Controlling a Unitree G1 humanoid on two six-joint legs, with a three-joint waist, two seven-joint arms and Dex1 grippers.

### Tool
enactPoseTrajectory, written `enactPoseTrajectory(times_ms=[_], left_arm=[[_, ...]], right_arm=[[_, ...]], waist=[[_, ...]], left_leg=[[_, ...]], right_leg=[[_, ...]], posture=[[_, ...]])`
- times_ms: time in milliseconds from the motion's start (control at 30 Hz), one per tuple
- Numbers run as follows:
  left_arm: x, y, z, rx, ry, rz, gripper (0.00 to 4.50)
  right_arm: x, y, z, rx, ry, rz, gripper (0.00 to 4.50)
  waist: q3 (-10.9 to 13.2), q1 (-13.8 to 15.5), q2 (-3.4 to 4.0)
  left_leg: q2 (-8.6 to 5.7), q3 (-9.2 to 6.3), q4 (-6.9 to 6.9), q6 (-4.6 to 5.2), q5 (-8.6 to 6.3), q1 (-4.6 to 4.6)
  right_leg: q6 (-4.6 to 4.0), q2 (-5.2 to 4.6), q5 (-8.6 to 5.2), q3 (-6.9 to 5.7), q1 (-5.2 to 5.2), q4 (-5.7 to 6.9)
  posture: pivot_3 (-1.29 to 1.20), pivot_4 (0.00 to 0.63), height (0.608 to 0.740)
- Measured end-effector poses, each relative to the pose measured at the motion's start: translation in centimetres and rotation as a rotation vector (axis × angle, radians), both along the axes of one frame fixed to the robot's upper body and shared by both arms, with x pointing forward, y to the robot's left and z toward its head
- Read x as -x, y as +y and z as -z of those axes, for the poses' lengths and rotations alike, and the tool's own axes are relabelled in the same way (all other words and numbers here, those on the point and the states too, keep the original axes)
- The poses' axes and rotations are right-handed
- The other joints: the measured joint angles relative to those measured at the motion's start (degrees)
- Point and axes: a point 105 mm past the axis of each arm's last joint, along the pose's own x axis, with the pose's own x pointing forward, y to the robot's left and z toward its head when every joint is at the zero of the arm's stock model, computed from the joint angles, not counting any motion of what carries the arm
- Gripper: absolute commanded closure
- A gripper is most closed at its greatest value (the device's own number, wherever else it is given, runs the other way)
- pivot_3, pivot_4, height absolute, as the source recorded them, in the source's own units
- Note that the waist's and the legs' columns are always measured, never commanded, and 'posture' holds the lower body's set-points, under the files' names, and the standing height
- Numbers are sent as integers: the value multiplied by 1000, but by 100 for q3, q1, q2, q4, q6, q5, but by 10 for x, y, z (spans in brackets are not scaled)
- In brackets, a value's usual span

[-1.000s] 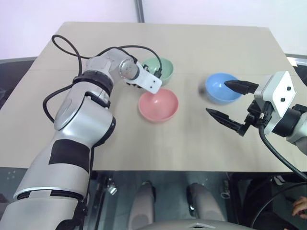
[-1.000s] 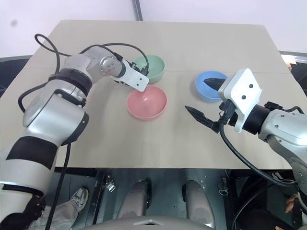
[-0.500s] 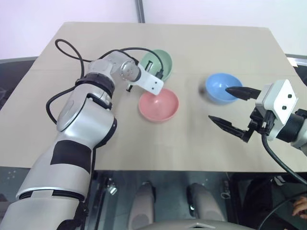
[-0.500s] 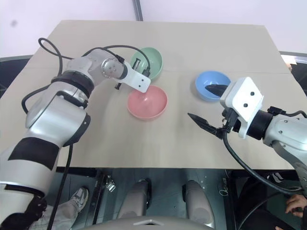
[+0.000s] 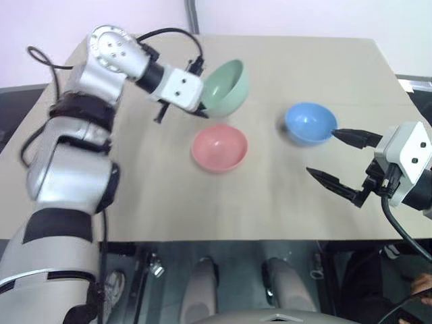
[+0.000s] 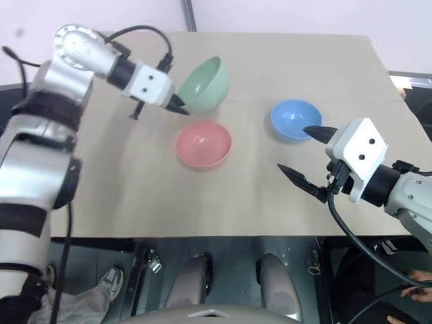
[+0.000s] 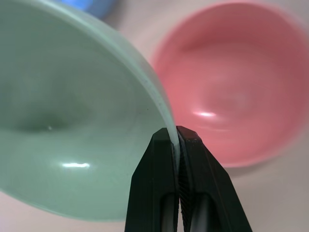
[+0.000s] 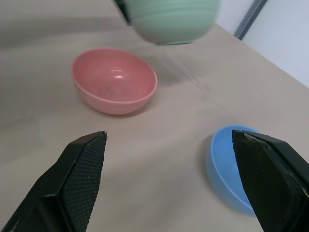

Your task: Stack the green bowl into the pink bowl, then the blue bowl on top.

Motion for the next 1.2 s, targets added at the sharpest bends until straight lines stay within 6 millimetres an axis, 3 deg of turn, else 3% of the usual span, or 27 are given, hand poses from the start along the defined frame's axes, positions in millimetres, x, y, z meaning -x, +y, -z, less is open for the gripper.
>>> enactPoseTrajectory(times_ms=[100, 233, 333, 433, 533, 700, 800, 867, 1033, 1200], left_arm=[[12, -14, 6, -35, 6, 99, 4452], [21, -29, 17, -69, 22, 177, 3196], [25, -39, 21, -77, 25, 222, 1726], [28, -41, 17, -68, 43, 205, 1726], [32, -30, 8, -18, 102, 109, 1726], [48, -1, -9, 243, 233, -116, 1726], [62, 17, 5, 395, 364, -287, 884], [73, 27, 19, 455, 431, -402, 66], [97, 20, 22, 727, 462, -458, 66], [119, 33, 50, 876, 525, -560, 66]], right_arm=[[-3, -1, -2, -4, -14, -3, 0], [-6, 3, -3, -7, -18, -26, 0], [-9, 0, -3, -8, -17, -17, 0], [-11, -1, -2, 0, -20, -20, 0], [-15, 1, 5, 5, -1, -24, 0], [-35, -1, 24, 63, 30, -7, 0], [-54, -10, 40, 108, 54, 18, 0], [-67, -14, 47, 130, 54, 21, 0], [-98, -17, 53, 160, 28, 17, 0], [-125, -20, 74, 200, 72, 39, 0]], waist=[[0, 94, 0], [0, 157, -1], [0, 153, -1], [0, 115, -1], [0, 65, 0], [-3, 1, 3], [-2, -17, 4], [-2, -17, 3], [-3, 75, 2], [-3, 98, 1]], left_leg=[[-2, -9, 34, 1, -1, -9], [-3, -12, 50, 2, -1, -8], [-3, -12, 50, 2, -2, -9], [-2, -12, 49, 3, -2, -8], [-2, -12, 48, 3, -2, -6], [-1, -10, 48, 3, -2, -3], [2, -10, 48, 3, -2, -3], [3, -10, 48, 3, -2, -2], [1, -10, 51, 2, -2, -1], [2, -9, 46, 2, -2, 0]], right_leg=[[1, -1, 0, -11, 9, 2], [1, 0, 0, -16, 24, -3], [1, 0, 0, -16, 24, -4], [1, 1, 0, -14, 24, -6], [1, 2, 0, -13, 23, -6], [2, 0, -2, -11, 24, -5], [2, 0, -2, -13, 23, -2], [2, 1, -2, -13, 22, -5], [1, -2, -1, -16, 25, -2], [-1, 0, 0, -14, 20, -5]], posture=[[0, 150, 740], [0, 150, 740], [0, 150, 740], [0, 150, 740], [0, 150, 740], [0, 150, 740], [0, 150, 740], [0, 150, 740], [0, 150, 740], [0, 150, 740]])
